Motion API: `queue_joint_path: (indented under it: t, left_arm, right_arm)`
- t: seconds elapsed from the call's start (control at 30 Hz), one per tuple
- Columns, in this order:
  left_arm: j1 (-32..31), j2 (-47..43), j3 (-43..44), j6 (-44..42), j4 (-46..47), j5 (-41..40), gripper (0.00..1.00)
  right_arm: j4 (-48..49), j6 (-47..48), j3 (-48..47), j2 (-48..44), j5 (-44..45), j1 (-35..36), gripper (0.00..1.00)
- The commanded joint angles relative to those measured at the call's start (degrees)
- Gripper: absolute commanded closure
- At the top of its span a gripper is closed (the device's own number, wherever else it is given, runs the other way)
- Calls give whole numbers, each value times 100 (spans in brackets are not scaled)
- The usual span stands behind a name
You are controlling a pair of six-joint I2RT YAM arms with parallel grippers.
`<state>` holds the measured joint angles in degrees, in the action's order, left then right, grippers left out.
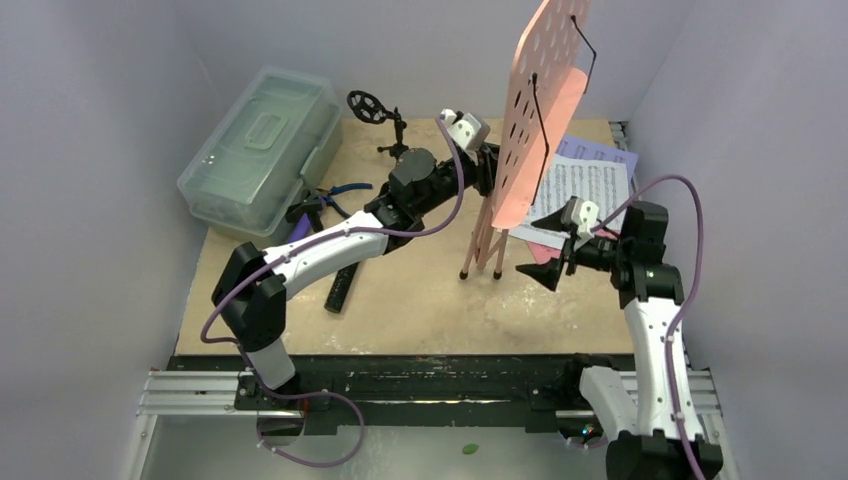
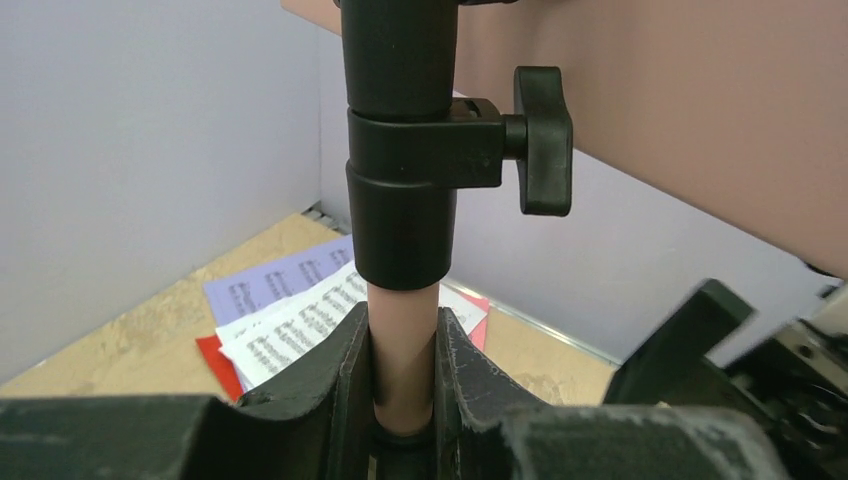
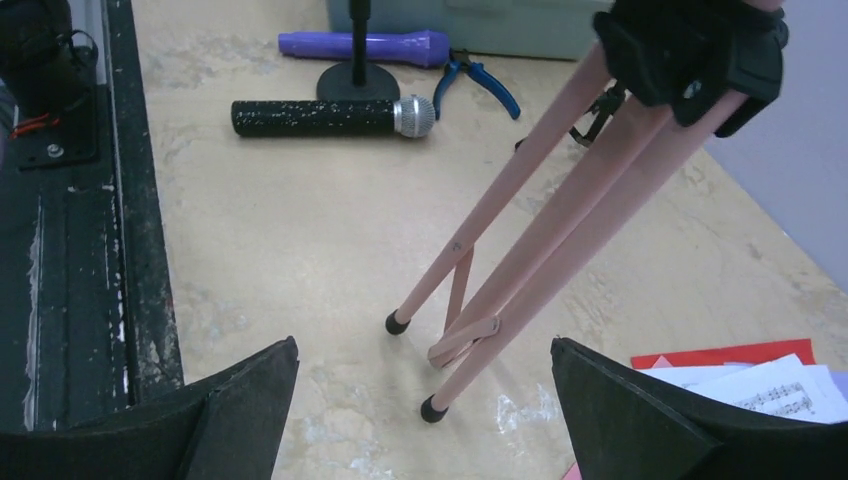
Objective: Pack up the instrument practice props
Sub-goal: Place the music stand at the center of the board.
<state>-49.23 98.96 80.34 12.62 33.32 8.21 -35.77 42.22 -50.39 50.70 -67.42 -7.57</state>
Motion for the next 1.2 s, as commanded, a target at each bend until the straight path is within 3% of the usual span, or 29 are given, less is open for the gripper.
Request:
queue_joint_path:
  t: [0.0,0.13,0.7,0.9,1.17]
  left_arm:
    - [71,-824,869,292,-183,-199,100]
    - [105,-991,1036,244,-504,-247,100]
    - [1072,-1200,1380,1489,-855,666,100]
    - [1499,-955,1667,1945,-1001,1197,100]
    - [1610,-336,2027,2387,-1197,1982,100]
  right_arm:
    - [30,-118,320,-876,-117,-74,1]
    - [661,-833,623,-1398,32,-270,1]
    - [1233,-1549,761,-1271,160,-517,1]
    - [1277,-1608,873,-1251,122,-516,1]
    - [1323,-1637,911,-1256,124,-517,1]
